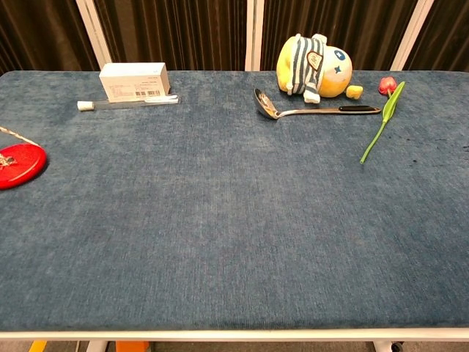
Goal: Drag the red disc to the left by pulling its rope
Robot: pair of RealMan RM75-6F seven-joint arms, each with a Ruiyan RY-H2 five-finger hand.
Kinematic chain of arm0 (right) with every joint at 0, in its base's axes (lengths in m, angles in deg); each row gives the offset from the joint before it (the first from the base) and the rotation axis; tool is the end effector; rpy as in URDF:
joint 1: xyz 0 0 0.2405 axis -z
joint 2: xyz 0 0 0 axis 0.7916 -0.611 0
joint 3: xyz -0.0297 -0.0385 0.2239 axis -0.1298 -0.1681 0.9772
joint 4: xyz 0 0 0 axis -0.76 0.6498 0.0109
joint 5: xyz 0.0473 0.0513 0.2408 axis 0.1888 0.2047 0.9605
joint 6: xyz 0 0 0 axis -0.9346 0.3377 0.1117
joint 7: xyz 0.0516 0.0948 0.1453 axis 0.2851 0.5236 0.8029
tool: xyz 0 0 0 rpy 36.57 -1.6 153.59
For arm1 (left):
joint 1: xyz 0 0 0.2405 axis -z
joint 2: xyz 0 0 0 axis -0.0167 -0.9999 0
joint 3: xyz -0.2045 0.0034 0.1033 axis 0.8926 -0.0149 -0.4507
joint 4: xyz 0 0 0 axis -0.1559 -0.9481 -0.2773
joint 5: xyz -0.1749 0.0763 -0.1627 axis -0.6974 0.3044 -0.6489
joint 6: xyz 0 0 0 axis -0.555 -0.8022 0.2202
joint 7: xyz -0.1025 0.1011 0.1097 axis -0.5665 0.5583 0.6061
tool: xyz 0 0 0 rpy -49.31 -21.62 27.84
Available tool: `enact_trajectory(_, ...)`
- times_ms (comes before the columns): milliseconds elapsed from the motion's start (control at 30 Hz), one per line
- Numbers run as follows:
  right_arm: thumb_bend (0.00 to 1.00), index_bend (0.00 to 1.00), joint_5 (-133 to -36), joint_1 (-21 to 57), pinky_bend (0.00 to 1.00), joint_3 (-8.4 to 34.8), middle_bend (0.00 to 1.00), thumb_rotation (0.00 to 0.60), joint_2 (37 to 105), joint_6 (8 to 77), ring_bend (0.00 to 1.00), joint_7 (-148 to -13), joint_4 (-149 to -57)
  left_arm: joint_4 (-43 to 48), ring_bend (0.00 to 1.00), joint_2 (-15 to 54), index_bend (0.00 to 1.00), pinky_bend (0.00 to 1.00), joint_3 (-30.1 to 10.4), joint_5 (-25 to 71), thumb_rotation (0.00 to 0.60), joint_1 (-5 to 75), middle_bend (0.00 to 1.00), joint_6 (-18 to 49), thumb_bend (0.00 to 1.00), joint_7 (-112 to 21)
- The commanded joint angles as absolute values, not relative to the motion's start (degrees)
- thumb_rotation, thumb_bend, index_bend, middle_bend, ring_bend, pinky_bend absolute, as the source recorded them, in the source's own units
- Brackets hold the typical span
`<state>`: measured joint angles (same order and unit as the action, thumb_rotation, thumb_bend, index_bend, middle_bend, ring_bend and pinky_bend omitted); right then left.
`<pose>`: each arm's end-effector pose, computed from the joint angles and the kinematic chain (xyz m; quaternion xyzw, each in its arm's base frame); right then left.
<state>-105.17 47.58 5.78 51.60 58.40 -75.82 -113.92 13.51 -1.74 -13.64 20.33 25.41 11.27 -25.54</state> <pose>-0.3455 -0.2201 0.1158 0.5935 -0.4196 0.3503 0.5908 -0.3266 0.3485 0.1503 -0.6262 -0.3013 -0.2088 0.6881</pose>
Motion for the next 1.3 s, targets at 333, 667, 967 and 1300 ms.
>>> enact_trajectory(333,0.26,0.00,-105.1,47.2,0.00,5.7,0.00,0.600,51.9,57.8,0.00,-76.5,-114.2,19.5,0.56,5.2,0.77,0.40,-10.7,42.6,0.600,27.7,0.91,3.4,0.38,-37.4)
enact_trajectory(667,0.26,0.00,-104.3,47.5,0.00,5.8,0.00,0.600,51.9,57.8,0.00,-75.3,-113.3,23.4,0.00,2.4,0.00,0.10,-11.9,30.3,0.600,33.6,0.02,23.8,0.07,-32.9)
enact_trajectory(967,0.26,0.00,-104.6,47.4,0.00,5.6,0.00,0.600,52.4,57.5,0.00,-74.7,-112.5,26.5,0.00,-3.1,0.00,0.08,-13.7,29.2,0.600,31.2,0.01,22.3,0.06,-30.3)
enact_trajectory(1300,0.26,0.00,-104.8,47.9,0.00,5.9,0.00,0.600,52.0,58.9,0.00,-74.3,-113.1,26.4,0.00,-1.9,0.09,0.09,-22.1,47.0,0.600,16.0,0.03,0.8,0.04,-35.5)
